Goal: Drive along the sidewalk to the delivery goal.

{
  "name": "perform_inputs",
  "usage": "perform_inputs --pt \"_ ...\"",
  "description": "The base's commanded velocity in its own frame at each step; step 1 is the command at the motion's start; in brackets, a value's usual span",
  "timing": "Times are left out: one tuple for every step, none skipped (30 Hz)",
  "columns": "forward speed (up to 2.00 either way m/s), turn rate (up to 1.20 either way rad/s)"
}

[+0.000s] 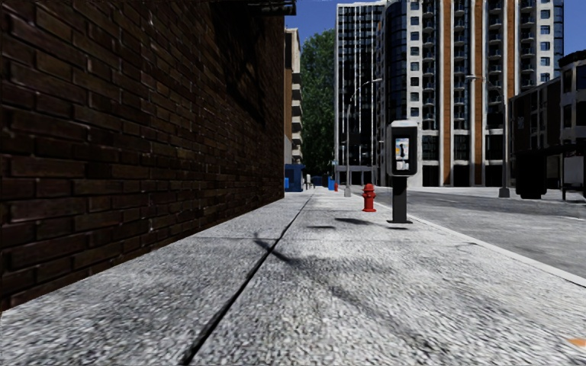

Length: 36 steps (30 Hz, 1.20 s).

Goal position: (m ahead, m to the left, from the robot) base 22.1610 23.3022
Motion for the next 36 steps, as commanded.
perform_inputs --pt "1.74 -0.39" --pt "1.74 -0.39" --pt "1.77 -0.26" --pt "1.79 -0.16" --pt "1.80 -0.09" --pt "1.80 -0.09" --pt "1.83 -0.06" --pt "2.00 -0.05" --pt "2.00 -0.05" --pt "2.00 -0.03" --pt "2.00 -0.03" --pt "2.00 -0.02" --pt "2.00 -0.02" --pt "2.00 0.00" --pt "2.00 0.00" --pt "2.00 0.00" --pt "2.00 0.00" --pt "2.00 0.00" --pt "2.00 0.00" --pt "2.00 0.00" --pt "2.00 0.00" --pt "2.00 0.00" --pt "2.00 0.00" --pt "2.00 0.00" --pt "2.00 0.00" --pt "2.00 0.00" --pt "2.00 -0.02" --pt "2.00 -0.02" --pt "2.00 -0.15" --pt "2.00 -0.39" --pt "1.99 -0.47" --pt "1.99 -0.47" --pt "1.98 -0.49" --pt "1.97 -0.49" --pt "1.97 -0.49" --pt "1.97 -0.47"
